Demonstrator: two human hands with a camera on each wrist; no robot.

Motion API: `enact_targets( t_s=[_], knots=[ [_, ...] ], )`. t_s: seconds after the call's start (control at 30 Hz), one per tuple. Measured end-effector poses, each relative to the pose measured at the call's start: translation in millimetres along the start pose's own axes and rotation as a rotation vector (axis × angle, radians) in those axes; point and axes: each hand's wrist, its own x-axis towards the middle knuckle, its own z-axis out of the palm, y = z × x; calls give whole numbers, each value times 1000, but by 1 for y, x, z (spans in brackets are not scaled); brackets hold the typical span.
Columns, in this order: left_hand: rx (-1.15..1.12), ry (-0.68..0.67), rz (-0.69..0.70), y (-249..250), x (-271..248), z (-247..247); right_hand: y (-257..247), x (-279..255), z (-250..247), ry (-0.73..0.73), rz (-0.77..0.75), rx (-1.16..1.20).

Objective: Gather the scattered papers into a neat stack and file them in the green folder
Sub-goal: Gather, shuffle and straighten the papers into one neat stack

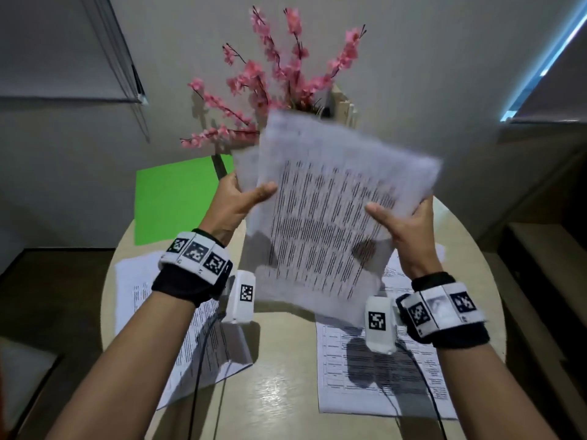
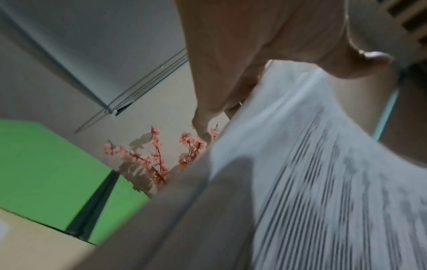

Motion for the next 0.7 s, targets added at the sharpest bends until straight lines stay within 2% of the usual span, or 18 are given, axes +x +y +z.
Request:
enact_targets(
  t_s=[0.1, 0.2, 0.3, 0.4, 0.47, 0.5, 0.57, 0.63, 0.7],
  knots=[
    [42, -41, -5, -5, -7, -2, 9, -8, 8, -60, 20, -23],
    [68, -10, -109, -17, -14, -4, 16, -14, 13, -72, 56, -31],
    [201, -53, -190, -29, -30, 2, 17, -21, 17, -55, 62, -74],
    [166, 11, -111, -18, -36, 2, 1, -26, 19, 4, -17, -113],
    [115, 40, -32, -1, -33, -3, -14, -25, 18, 37, -60, -39],
    [78, 24, -3, 6, -31, -8, -19, -24, 17, 22, -65, 15],
    [25, -103, 11, 13, -31, -15, -19, -23, 17, -58, -22, 41],
    [60, -168, -86, 0, -35, -18, -10, -27, 22, -110, 76, -3],
    [92, -171, -228, -22, -43, -15, 3, -33, 30, -115, 153, -12]
  ],
)
